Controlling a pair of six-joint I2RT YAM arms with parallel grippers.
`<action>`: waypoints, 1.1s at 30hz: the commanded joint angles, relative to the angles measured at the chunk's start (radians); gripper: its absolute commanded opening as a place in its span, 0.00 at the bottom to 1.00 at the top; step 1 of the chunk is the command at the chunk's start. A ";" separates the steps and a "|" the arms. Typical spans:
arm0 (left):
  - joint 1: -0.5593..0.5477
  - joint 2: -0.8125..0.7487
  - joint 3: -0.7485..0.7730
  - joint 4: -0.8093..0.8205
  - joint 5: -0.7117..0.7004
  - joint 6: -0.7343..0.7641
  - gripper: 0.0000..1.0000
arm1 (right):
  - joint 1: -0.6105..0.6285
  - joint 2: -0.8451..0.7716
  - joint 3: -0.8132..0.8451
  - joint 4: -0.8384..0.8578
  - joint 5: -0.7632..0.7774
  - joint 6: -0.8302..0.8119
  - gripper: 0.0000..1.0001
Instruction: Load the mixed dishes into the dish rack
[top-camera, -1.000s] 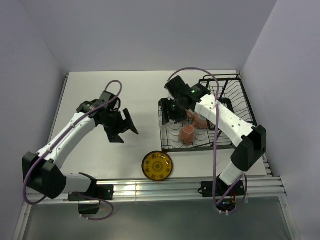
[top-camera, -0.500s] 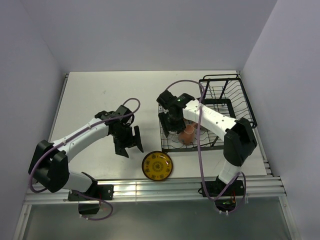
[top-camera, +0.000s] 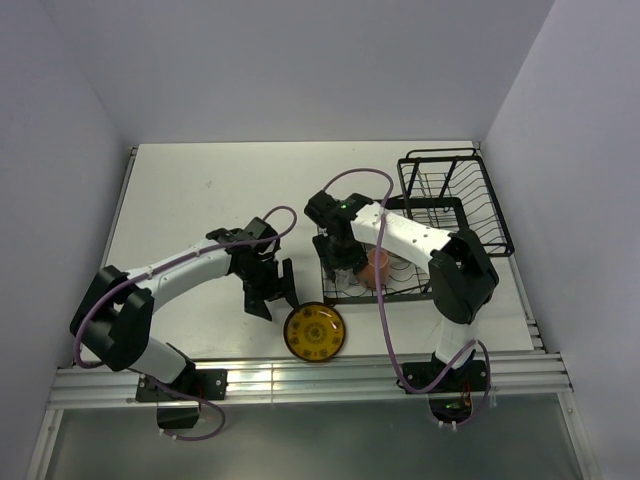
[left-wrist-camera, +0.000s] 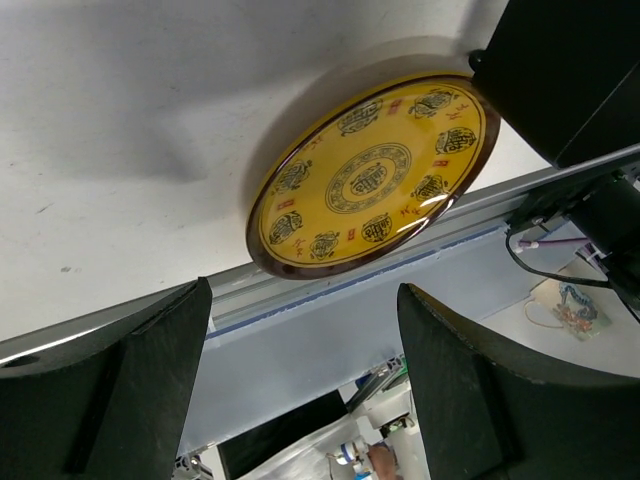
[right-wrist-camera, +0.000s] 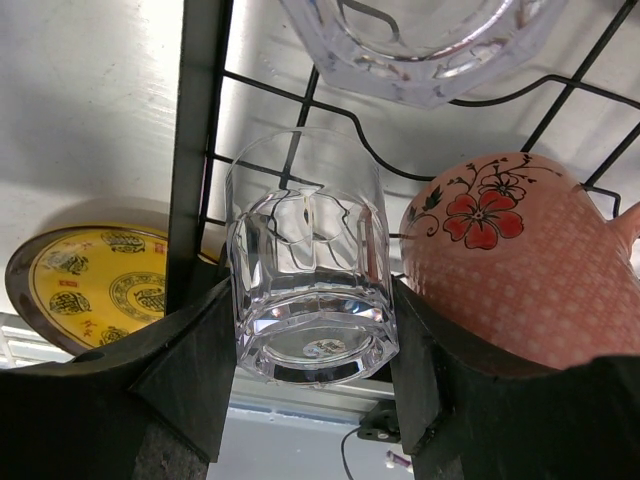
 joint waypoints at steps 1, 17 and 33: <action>-0.006 0.003 -0.007 0.044 0.031 0.022 0.80 | 0.012 -0.007 -0.007 0.025 0.022 -0.009 0.23; -0.011 -0.009 -0.089 0.093 0.025 0.033 0.79 | 0.015 -0.047 -0.003 0.048 -0.033 -0.009 0.86; -0.012 -0.055 -0.178 0.225 0.008 0.051 0.73 | 0.010 -0.257 0.322 -0.076 -0.050 0.009 0.86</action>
